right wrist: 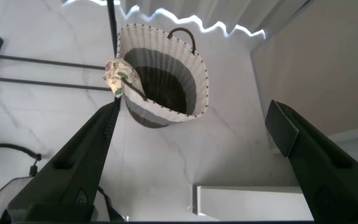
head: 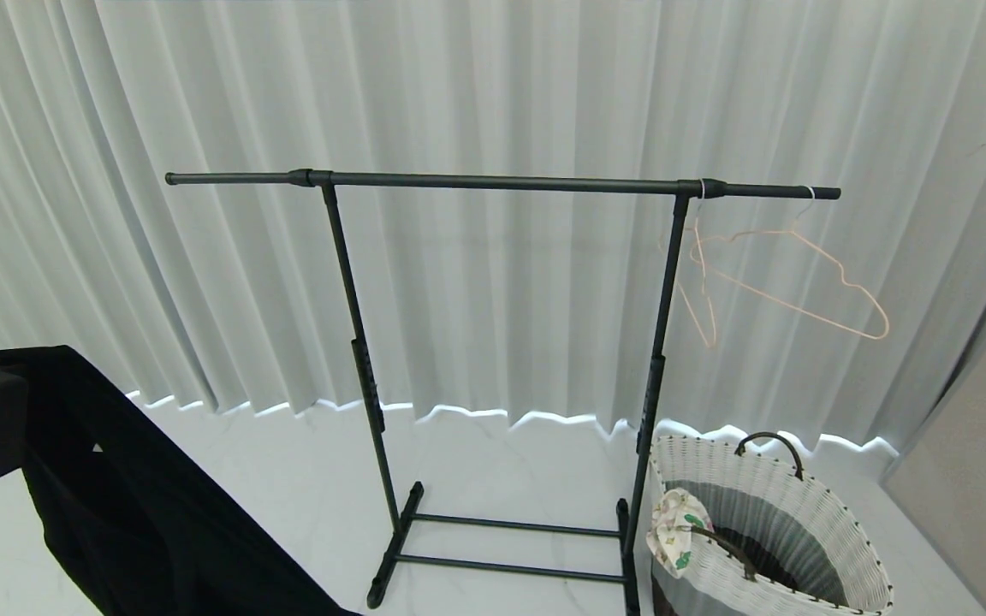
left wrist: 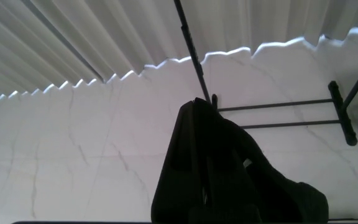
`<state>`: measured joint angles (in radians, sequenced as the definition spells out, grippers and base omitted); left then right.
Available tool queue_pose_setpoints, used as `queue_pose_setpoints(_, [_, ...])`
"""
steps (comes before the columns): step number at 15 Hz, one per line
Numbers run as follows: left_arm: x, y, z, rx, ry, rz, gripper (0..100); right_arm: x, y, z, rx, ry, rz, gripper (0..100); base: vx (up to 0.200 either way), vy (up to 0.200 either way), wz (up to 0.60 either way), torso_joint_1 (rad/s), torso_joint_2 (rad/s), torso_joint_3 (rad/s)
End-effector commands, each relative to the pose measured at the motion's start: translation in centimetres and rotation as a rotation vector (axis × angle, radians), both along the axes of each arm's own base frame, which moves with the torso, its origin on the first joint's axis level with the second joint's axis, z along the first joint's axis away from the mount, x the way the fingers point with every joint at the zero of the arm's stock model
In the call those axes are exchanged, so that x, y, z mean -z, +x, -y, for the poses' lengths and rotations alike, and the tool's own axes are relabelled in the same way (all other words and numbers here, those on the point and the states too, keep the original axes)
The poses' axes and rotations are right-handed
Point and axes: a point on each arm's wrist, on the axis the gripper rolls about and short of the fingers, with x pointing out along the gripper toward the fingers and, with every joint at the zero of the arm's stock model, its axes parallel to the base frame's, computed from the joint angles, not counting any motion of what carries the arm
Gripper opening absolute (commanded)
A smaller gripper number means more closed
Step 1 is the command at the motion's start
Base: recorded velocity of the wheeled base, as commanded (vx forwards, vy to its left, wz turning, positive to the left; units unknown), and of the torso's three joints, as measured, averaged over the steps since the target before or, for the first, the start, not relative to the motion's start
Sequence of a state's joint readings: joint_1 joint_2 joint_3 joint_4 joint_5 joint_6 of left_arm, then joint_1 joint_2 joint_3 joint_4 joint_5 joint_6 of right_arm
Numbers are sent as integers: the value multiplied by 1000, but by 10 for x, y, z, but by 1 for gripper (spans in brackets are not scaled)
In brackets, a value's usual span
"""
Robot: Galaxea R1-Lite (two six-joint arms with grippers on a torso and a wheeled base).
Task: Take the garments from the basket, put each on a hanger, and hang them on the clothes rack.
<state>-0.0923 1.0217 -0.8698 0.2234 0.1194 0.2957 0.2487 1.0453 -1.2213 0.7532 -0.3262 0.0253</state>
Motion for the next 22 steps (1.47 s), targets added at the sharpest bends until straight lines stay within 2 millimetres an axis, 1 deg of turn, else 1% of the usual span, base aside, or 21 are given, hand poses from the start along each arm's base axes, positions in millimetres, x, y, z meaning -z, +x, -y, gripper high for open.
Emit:
queue_pose_setpoints(1, [0,0,0,0,1,-2,0,1,0,0,-3,-1,-4,100,0,-200,0,7,-2,2])
queue_pose_setpoints(6, [3,0,0,1,1,-11,0,2,2,-1,-43,-11,-17,100,0,-200,0,8,-1,-3])
queue_pose_setpoints(8, [4,0,0,1,0,-14,0,3,6,-2,-52,-22,-29,100,0,-200,0,2,5,2])
queue_pose_setpoints(11, [4,0,0,0,-5,-14,0,1,24,-9,-126,44,53,100,0,0,0,0,0,0])
queue_pose_setpoints(13, [4,0,0,1,-3,-16,0,3,37,-13,-149,62,91,100,0,0,0,0,0,0])
queue_pose_setpoints(16, [4,1,0,2,-3,-16,0,4,46,-15,-154,64,95,100,0,0,0,0,0,0])
queue_pose_setpoints(20, [4,0,1,24,-10,-15,0,4,52,-14,-135,63,91,100,200,0,0,-6,5,2])
queue_pose_setpoints(22, [4,0,1,25,-8,-13,0,3,55,-12,-154,86,99,100,200,0,0,5,0,2])
